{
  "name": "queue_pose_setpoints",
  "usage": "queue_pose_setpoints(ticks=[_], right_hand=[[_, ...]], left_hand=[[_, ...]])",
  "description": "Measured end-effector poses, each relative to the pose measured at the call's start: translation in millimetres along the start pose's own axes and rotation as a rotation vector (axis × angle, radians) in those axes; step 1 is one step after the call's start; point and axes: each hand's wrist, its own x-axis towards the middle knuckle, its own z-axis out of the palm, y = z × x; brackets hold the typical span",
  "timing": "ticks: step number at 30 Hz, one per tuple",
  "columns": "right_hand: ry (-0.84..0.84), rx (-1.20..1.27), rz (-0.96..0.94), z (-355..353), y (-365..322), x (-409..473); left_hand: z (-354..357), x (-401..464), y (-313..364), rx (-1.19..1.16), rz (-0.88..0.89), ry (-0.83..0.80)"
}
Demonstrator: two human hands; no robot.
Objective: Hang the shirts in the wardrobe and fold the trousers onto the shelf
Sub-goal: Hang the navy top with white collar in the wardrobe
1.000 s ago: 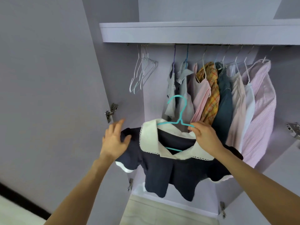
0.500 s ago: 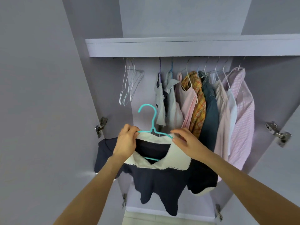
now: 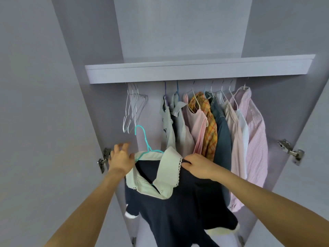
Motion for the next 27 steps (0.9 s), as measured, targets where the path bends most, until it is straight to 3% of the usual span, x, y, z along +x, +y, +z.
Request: queue_pose_setpoints(ticks=[7,14,20,27], right_hand=[[0.136,0.246,0.128,16,-39,54],[0.384,0.397,0.186,-4,-60,123],[0.571,0.493,0.161,-19,-48,188],[0.683,0.555,0.114,-22,-43,260]], left_hand=[[-52,27,22,0.108,0.222,0.234],[-88,71,49,0.242,0.343,0.426],[-85,130,65,0.461,0.377,0.587],[-66,170,52,0.435,0.416,0.769]])
